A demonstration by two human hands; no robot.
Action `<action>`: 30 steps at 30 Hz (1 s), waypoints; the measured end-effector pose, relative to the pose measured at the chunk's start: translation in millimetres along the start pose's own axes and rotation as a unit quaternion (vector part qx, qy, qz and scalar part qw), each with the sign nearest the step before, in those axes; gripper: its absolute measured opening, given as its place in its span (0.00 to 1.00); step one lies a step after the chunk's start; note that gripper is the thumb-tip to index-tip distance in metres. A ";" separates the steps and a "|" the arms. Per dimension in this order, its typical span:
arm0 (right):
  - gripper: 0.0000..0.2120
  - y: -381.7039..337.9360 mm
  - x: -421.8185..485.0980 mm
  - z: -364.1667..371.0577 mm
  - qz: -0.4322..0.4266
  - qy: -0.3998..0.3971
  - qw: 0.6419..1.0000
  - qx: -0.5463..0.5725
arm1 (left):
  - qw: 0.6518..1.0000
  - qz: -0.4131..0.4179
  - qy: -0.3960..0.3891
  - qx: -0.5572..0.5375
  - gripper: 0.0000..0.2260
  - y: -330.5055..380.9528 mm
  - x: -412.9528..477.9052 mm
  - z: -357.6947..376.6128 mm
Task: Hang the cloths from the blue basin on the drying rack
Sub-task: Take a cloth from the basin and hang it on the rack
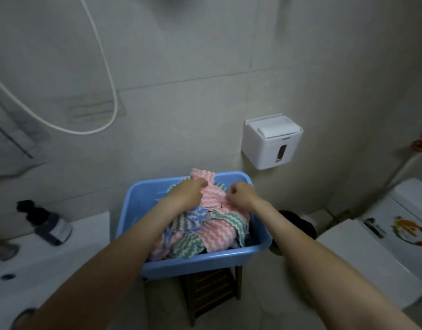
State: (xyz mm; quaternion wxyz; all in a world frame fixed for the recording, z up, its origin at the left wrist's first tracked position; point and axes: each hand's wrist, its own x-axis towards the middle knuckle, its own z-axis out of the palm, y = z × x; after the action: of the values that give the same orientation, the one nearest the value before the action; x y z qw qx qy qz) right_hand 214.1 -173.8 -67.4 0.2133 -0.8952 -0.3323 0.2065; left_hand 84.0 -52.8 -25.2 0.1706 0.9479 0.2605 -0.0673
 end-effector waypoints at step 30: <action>0.20 79.6 -96.3 -168.2 -0.145 0.178 0.936 0.265 | 0.959 0.235 0.122 -0.100 0.12 181.2 33.2 -34.6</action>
State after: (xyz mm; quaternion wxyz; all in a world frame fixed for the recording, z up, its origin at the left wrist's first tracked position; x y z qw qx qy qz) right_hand 273.6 -335.4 51.8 0.5266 -0.7700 -0.3486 0.0910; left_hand 207.3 -170.8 52.2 0.2427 0.9615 0.0545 0.1169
